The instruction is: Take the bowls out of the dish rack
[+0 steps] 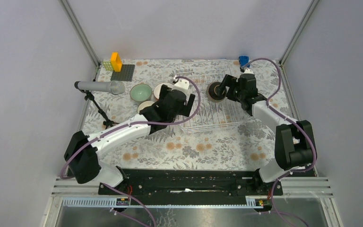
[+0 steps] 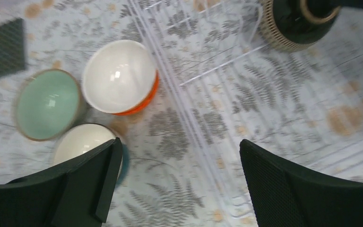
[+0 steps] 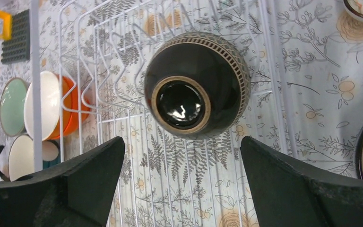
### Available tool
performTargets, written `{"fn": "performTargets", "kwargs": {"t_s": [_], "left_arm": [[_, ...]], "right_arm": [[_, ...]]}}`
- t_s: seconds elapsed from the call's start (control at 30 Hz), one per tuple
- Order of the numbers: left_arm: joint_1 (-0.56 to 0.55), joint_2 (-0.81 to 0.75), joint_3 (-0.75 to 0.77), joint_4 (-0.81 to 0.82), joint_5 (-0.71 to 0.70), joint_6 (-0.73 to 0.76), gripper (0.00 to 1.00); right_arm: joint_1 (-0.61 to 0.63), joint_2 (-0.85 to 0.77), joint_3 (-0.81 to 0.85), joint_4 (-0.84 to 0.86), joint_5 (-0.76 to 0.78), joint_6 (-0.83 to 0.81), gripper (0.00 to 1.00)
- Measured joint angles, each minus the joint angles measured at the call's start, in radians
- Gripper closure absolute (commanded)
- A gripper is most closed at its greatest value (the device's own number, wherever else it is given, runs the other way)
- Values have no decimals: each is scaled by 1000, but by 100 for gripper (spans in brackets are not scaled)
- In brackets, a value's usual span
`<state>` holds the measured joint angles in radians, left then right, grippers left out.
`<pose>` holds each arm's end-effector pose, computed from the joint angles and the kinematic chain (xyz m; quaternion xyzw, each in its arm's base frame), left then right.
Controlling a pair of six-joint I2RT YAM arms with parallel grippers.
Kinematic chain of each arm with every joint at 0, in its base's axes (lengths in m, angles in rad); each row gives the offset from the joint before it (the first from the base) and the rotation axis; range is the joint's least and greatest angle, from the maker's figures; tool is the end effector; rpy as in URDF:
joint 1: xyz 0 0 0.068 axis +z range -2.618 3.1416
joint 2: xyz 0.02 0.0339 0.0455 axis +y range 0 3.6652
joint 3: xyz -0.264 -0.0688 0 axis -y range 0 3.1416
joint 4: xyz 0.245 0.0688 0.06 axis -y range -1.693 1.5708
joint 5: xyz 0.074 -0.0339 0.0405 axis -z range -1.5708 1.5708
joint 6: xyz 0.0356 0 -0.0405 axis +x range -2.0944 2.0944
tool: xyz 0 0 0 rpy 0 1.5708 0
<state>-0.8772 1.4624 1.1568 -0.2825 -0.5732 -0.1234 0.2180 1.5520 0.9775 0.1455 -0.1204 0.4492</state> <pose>0.2256 -0.2411 0.3018 0.1872 0.8355 0.0016 0.5167 0.3435 0.0805 0.2492 0.0646 0.8380 0.2245 0.4931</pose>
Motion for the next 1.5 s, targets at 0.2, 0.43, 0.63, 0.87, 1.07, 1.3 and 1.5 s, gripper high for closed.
{"fn": "performTargets", "kwargs": {"t_s": [0.2, 0.43, 0.63, 0.87, 1.07, 1.3, 1.5], "left_arm": [[2, -76, -153, 165, 90, -213, 1], [2, -74, -312, 362, 106, -312, 2], [2, -60, -406, 559, 107, -339, 13], [2, -47, -539, 755, 127, -338, 28], [2, -25, -555, 847, 146, -320, 36], [2, -3, -555, 861, 157, -286, 43], [8, -3, -555, 860, 155, -267, 58]], "right_arm": [[2, 35, 3, 3, 91, 117, 0], [37, 74, 8, 75, 167, 189, 3], [79, 176, 85, 50, 247, 206, 6], [138, 204, 126, -8, 423, 248, 4], [149, 277, 236, -77, 454, 246, 0], [150, 286, 257, -103, 455, 239, 12], [150, 154, 113, -82, 336, 158, 34]]}}
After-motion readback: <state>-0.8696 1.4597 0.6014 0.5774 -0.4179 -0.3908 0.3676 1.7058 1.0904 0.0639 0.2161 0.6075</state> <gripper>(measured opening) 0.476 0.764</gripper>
